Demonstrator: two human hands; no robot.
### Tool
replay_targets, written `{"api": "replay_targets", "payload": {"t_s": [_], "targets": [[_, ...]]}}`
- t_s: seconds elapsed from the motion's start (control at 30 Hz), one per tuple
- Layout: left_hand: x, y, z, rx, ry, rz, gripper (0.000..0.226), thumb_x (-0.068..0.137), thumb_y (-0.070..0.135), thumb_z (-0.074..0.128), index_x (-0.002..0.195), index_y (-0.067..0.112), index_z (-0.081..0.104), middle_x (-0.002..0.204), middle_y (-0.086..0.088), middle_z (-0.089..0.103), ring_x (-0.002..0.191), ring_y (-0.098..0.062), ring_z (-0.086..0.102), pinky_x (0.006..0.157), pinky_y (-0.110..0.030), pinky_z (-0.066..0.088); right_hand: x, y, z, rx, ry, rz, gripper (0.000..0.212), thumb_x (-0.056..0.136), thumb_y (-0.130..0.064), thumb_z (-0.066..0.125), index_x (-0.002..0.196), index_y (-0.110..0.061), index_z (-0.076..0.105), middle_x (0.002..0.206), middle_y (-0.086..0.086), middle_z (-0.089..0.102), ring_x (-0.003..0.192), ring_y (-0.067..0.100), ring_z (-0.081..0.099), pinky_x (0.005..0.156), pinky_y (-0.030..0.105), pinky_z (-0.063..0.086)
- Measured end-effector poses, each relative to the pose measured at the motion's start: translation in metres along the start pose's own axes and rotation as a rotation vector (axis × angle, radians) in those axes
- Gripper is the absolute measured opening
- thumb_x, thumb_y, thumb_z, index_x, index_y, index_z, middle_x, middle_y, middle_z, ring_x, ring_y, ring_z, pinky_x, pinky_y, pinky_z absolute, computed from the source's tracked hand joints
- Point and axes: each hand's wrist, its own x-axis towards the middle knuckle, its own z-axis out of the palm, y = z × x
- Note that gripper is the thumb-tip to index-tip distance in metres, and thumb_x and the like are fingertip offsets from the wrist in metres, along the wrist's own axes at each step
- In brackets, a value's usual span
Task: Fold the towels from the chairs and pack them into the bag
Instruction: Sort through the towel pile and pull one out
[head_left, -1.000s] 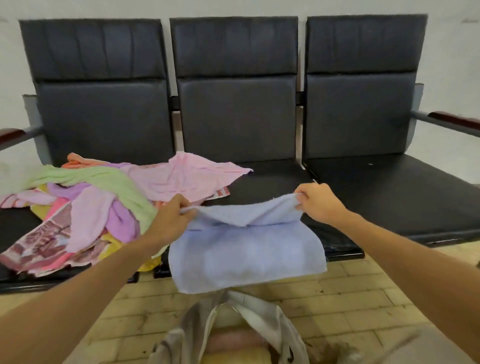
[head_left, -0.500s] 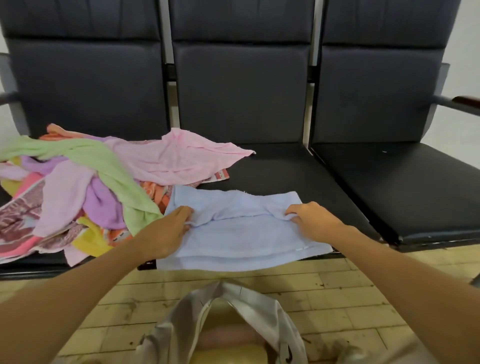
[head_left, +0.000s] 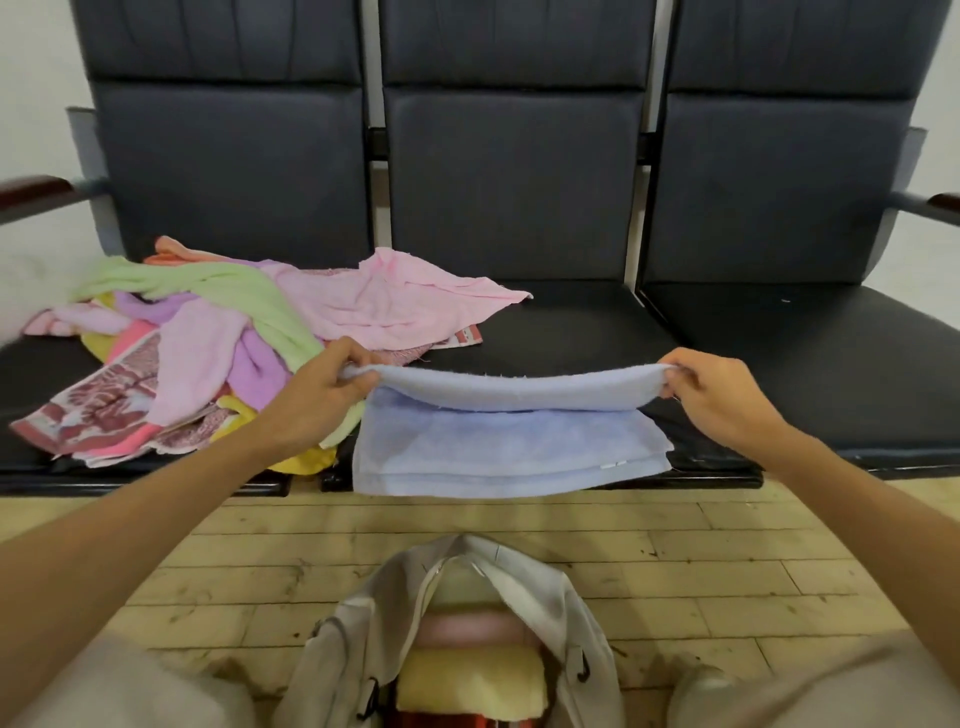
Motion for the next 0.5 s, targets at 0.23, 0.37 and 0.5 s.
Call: {"api": "replay_targets", "payload": {"t_s": [0.23,0.37,0.5], "targets": [[-0.024,-0.005,0.003,0.208,-0.384,-0.119,0.009,0.093,0.028,0.059,0.09,0.02,0.061,0.094,-0.006,0.063,0.08,-0.02,0.055,0.073,-0.03,0.041,-0.012,0.004,0.001,-0.152,-0.395,0.066,0.029,0.097,-0.027,0.05,0.092,-0.007,0.07,0.09,0.013,0.068,0.087,0.031,0.063,0.079,0.041,0.051],[-0.011,-0.012,0.013,0.291,-0.294,-0.123,0.019,0.096,0.034,0.05,0.09,0.023,0.064,0.095,-0.002,0.066,0.09,-0.023,0.06,0.084,-0.039,0.047,-0.006,0.004,0.01,-0.177,-0.418,0.164,0.042,0.097,-0.041,0.051,0.087,-0.006,0.072,0.091,0.018,0.068,0.087,0.034,0.063,0.079,0.042,0.051],[0.005,-0.025,0.026,0.489,-0.139,-0.193,0.024,0.095,0.022,0.053,0.113,0.007,0.051,0.112,-0.007,0.048,0.102,-0.023,0.051,0.08,-0.032,0.041,0.002,0.004,0.02,-0.196,-0.362,0.262,0.027,0.096,-0.028,0.057,0.098,-0.003,0.066,0.097,0.013,0.067,0.09,0.026,0.063,0.08,0.036,0.052]]}}
